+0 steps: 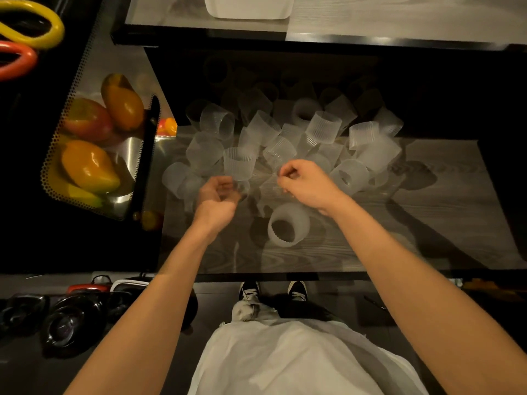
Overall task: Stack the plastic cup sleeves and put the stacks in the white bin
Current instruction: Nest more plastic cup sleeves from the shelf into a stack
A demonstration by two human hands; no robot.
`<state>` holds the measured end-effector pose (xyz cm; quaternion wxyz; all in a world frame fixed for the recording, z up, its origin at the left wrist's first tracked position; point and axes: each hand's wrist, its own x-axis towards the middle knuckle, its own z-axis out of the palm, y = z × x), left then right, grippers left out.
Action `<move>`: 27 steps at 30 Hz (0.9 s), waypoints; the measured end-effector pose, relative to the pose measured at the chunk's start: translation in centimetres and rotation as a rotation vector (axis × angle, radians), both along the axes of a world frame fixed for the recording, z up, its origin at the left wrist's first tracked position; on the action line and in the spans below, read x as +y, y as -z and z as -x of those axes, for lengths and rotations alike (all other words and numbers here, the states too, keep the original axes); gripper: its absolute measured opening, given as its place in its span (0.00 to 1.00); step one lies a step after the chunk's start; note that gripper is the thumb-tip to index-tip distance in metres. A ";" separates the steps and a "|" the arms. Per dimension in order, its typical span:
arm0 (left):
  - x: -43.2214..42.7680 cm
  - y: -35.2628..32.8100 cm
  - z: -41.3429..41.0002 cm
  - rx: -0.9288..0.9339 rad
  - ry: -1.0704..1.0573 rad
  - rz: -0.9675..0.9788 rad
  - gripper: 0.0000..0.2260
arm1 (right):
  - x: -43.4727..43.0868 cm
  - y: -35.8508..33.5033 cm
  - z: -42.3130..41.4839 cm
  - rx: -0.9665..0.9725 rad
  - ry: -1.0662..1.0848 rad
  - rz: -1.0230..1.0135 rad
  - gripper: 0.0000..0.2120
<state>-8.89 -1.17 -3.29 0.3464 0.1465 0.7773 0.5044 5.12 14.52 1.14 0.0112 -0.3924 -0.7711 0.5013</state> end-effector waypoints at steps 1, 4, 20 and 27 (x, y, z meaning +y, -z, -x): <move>0.4 0.0 0.5 0.030 -0.011 0.010 0.16 | -0.1 0.2 1.3 0.010 -0.006 0.022 0.08; 1.9 0.1 1.8 0.078 0.005 0.048 0.23 | -0.2 0.7 4.7 -0.059 0.000 0.063 0.21; -0.4 0.1 2.1 0.290 0.028 0.002 0.28 | -0.5 2.9 6.6 -0.038 -0.169 0.118 0.30; -1.1 2.0 1.8 0.362 0.097 0.061 0.22 | -1.7 3.5 7.6 -0.157 -0.320 -0.113 0.32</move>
